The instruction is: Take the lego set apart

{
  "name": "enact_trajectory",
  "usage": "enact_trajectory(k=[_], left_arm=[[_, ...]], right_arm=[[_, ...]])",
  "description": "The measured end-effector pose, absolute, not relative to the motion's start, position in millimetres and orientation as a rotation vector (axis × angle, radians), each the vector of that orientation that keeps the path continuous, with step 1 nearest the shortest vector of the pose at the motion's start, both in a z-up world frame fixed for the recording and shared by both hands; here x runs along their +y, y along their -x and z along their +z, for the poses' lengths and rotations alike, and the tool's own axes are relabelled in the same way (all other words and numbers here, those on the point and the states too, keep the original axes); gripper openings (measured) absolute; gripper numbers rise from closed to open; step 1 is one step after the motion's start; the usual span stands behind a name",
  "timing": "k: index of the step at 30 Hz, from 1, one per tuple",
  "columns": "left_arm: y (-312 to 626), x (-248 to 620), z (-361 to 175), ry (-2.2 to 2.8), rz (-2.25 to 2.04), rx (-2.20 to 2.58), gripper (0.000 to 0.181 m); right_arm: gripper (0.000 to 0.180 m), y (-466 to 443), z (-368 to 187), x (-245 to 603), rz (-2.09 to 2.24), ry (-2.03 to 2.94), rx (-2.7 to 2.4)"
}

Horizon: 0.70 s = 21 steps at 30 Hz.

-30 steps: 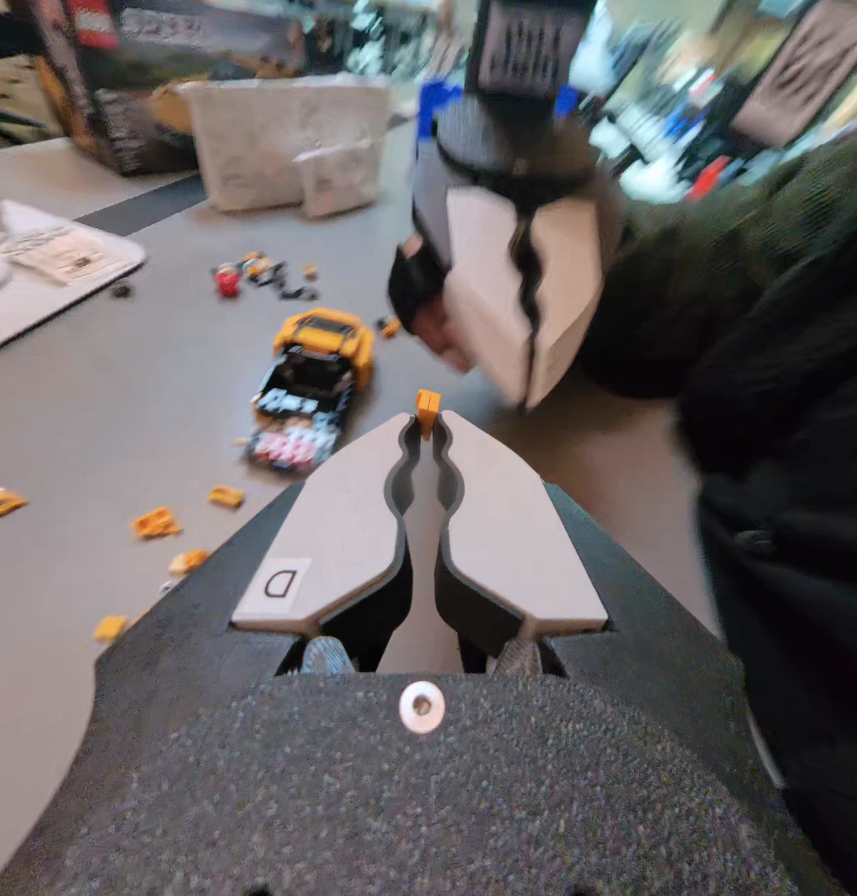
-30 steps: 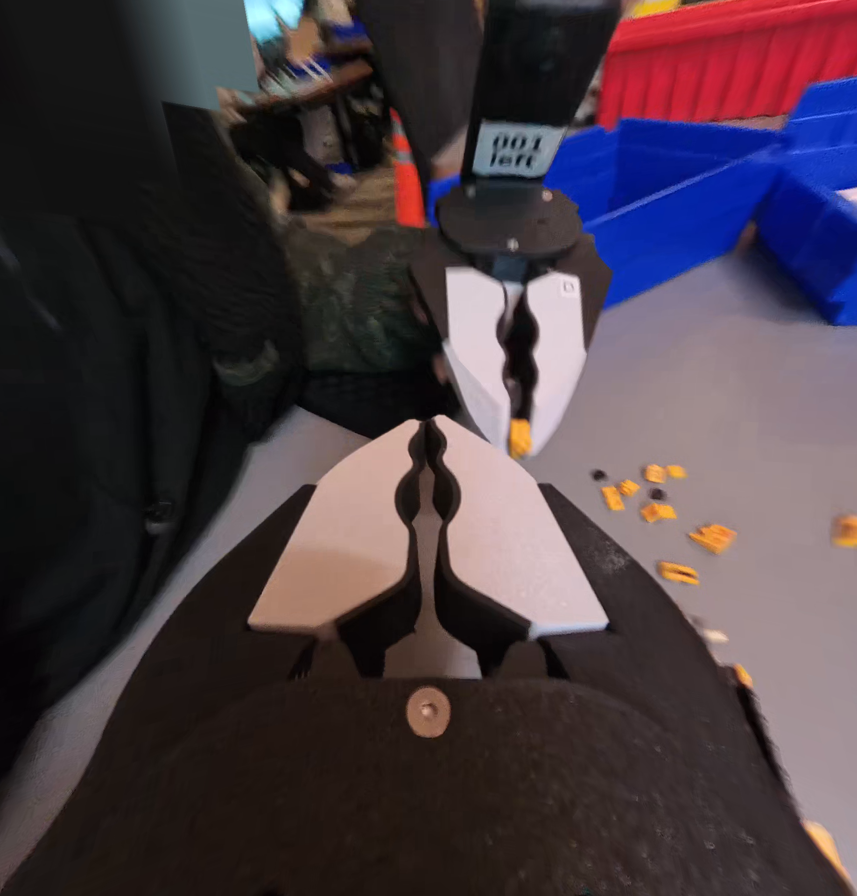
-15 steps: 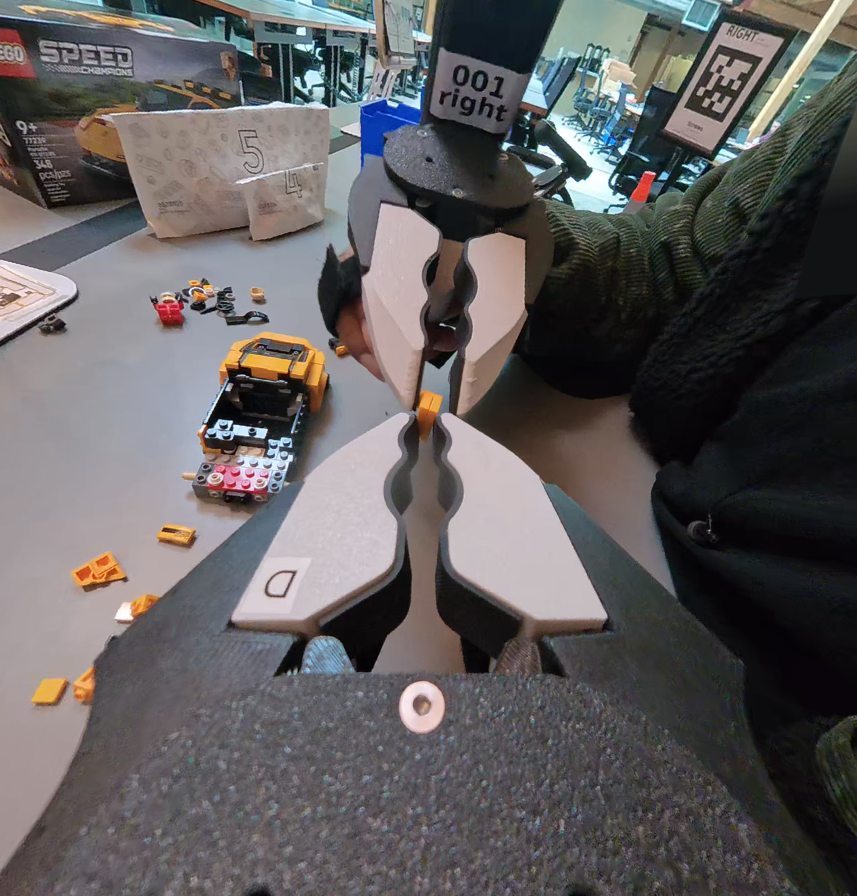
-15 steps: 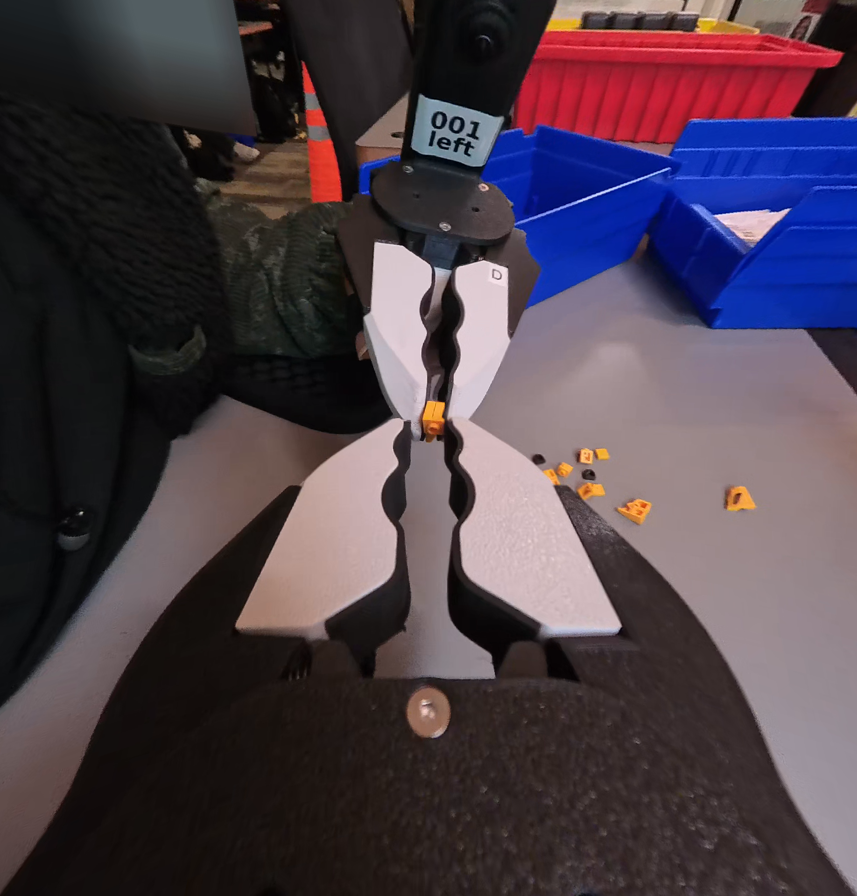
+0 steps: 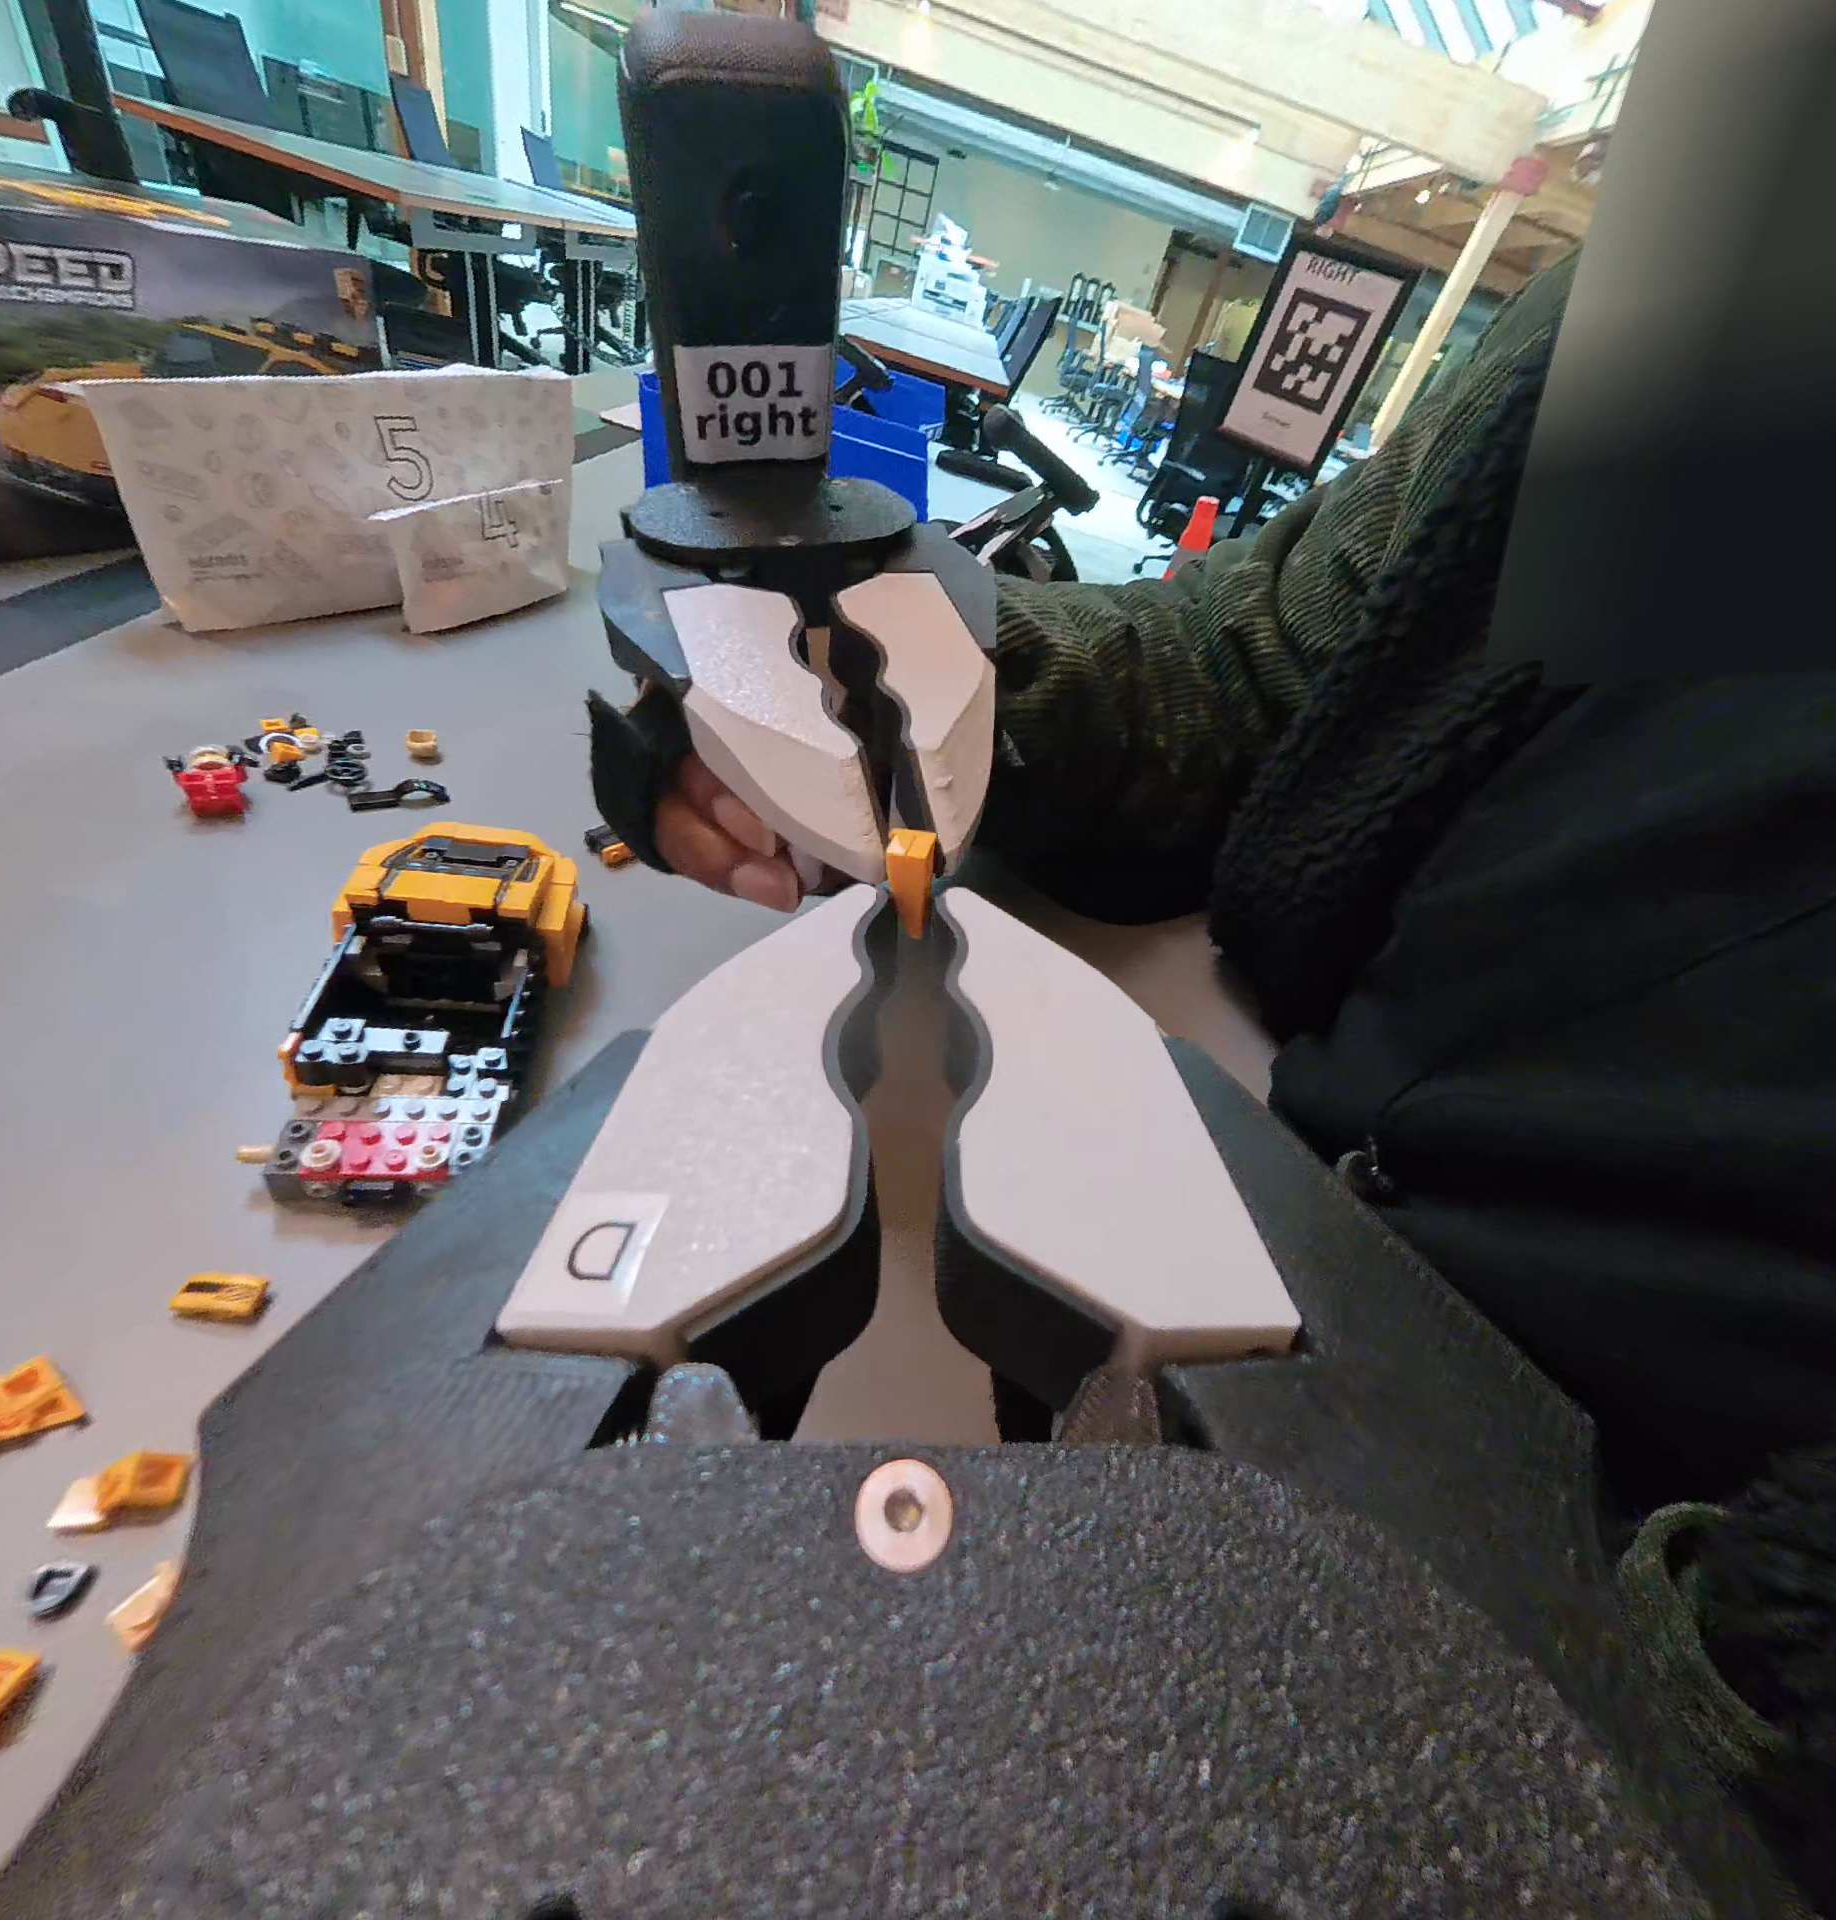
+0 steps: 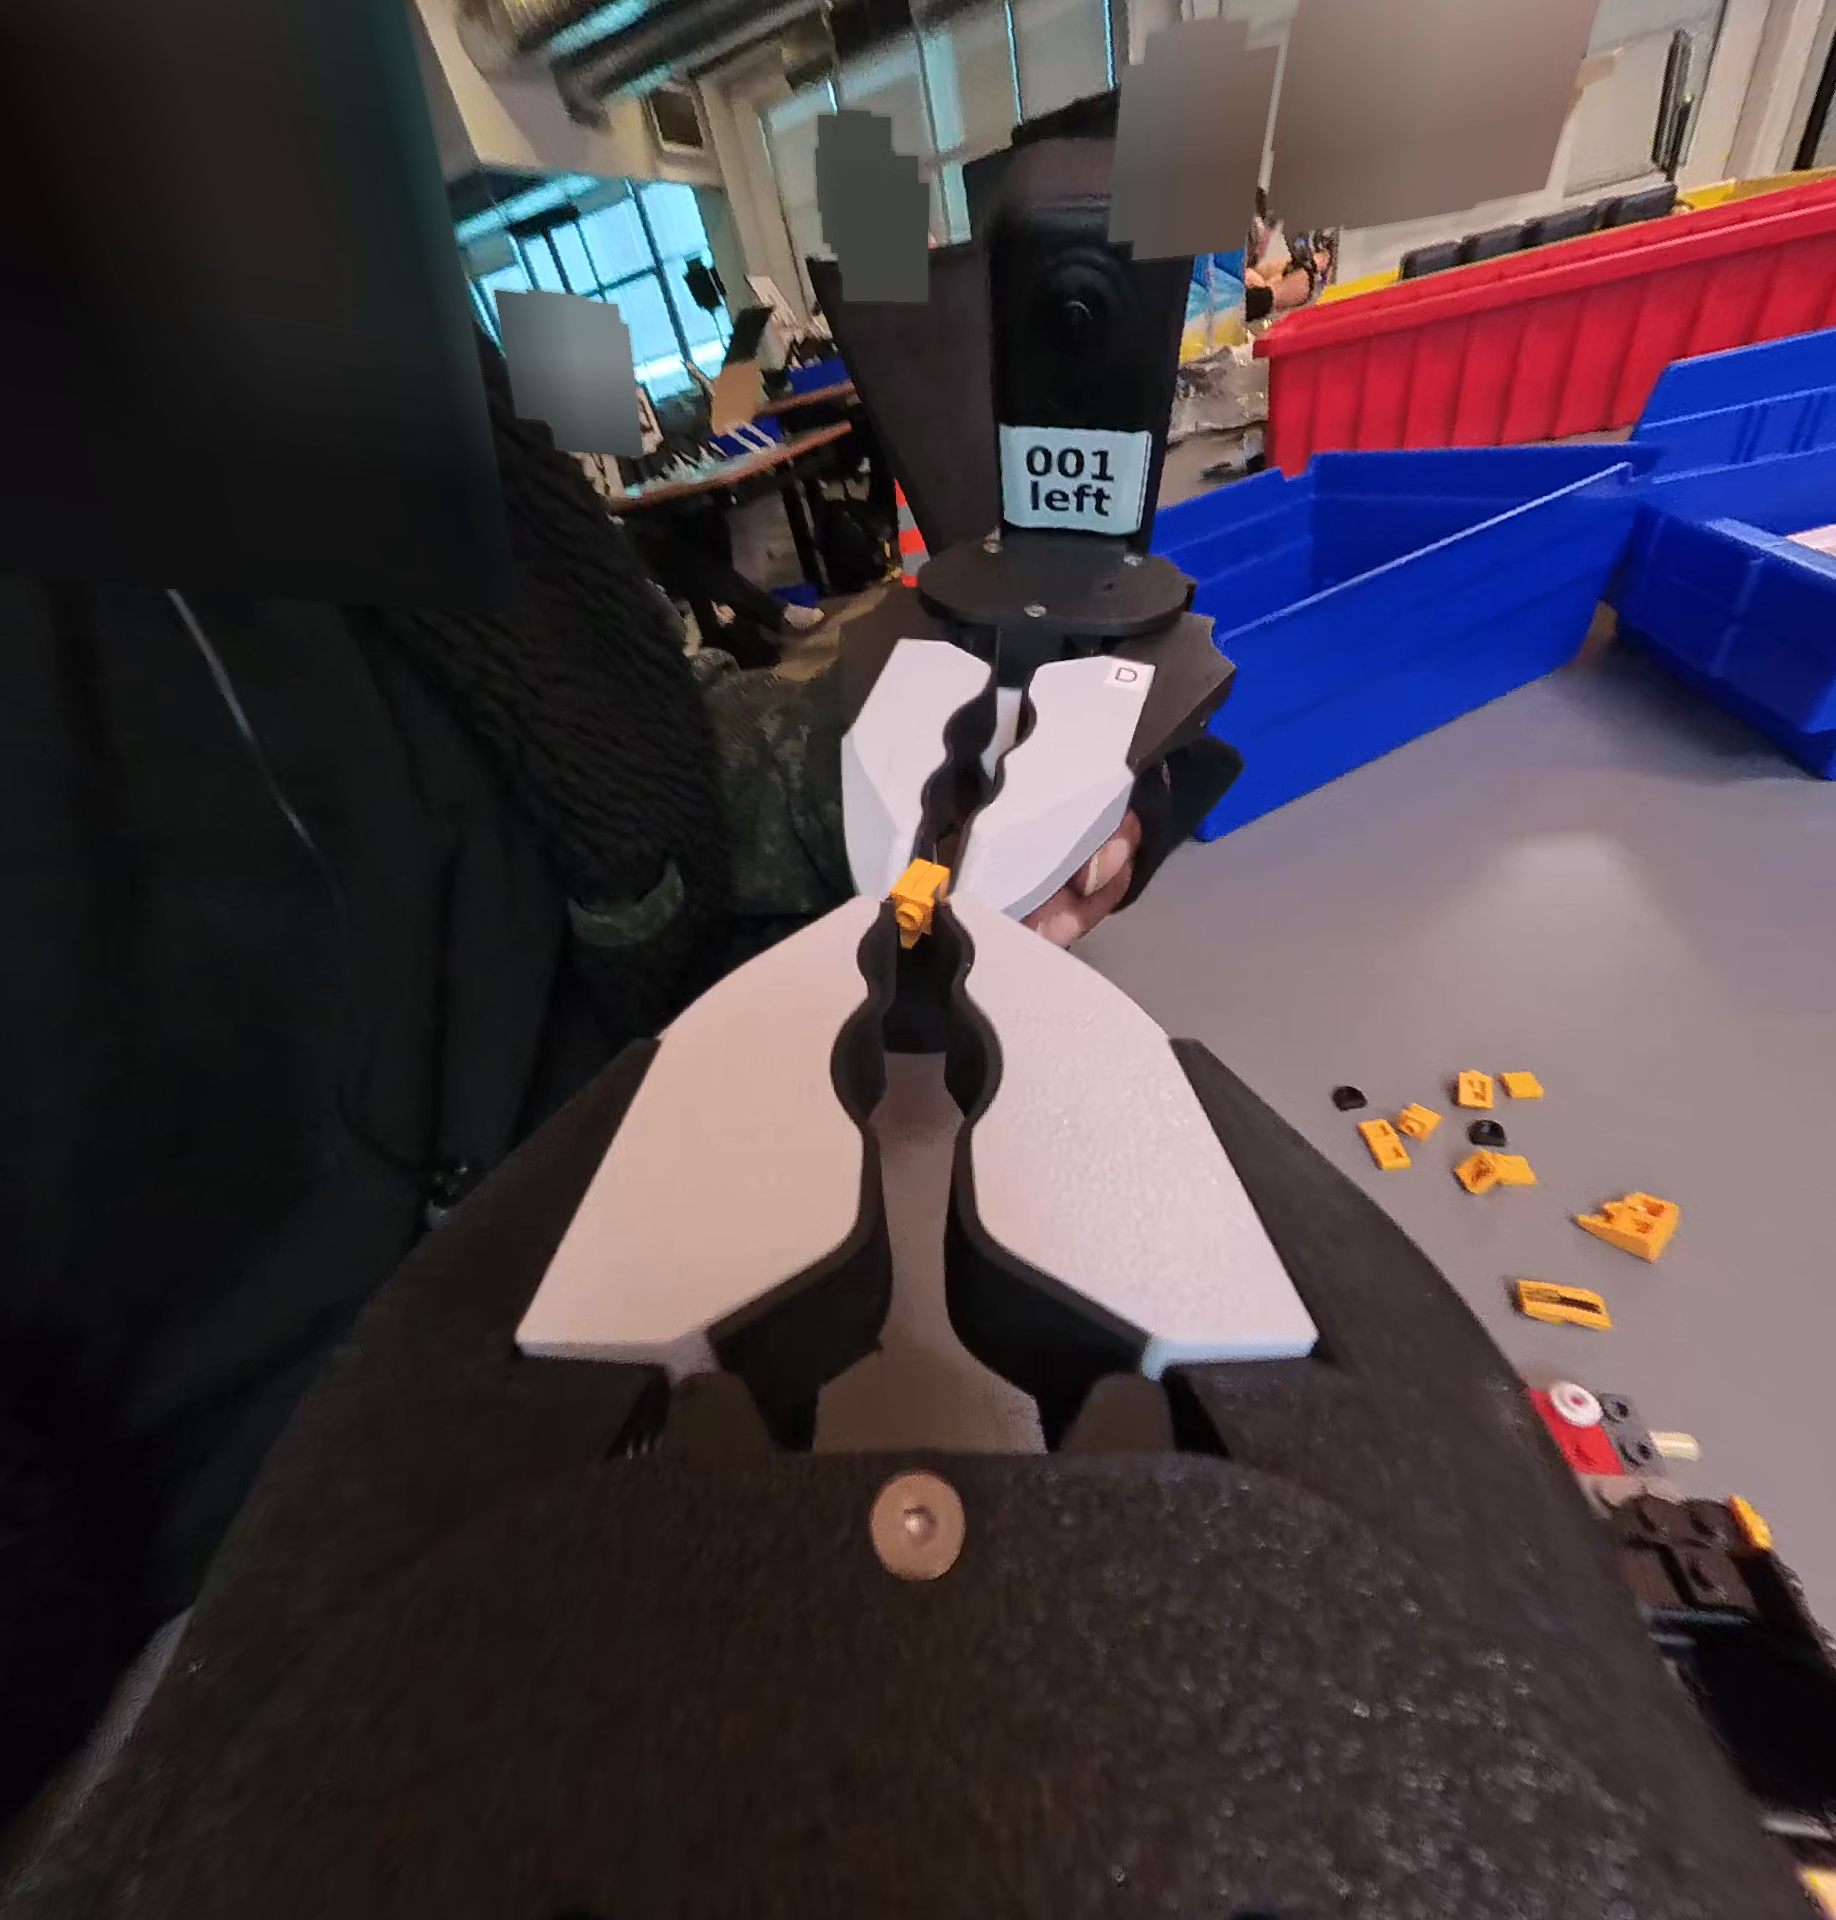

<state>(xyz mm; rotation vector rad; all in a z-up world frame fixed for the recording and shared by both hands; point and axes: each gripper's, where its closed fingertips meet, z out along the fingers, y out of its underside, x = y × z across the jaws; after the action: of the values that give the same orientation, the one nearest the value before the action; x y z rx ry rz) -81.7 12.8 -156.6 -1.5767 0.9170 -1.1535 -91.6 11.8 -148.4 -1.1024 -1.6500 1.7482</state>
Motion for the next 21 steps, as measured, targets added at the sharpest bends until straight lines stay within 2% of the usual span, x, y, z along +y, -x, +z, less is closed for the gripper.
enact_trajectory(k=[4, 15, 19, 21], left_arm=[[82.7, 21.6, -154.6, 1.634, -1.159, 0.824, 0.005], [98.1, 47.9, -168.6, 1.792, -0.946, 0.665, 0.005], [107.2, 60.9, -172.7, 1.825, -0.73, 0.621, 0.005], [124.6, 74.8, -180.5, 1.865, -0.473, 0.581, 0.004]], right_arm=[[0.006, 92.4, -144.3, 19.0, 1.757, 1.119, -1.582], [0.006, 106.3, -156.4, 44.0, 1.303, 1.176, -1.521], [0.006, 113.0, -160.8, 55.3, 1.256, 1.288, -1.434], [0.006, 117.8, -157.1, 53.3, 1.323, 1.36, -1.351]])
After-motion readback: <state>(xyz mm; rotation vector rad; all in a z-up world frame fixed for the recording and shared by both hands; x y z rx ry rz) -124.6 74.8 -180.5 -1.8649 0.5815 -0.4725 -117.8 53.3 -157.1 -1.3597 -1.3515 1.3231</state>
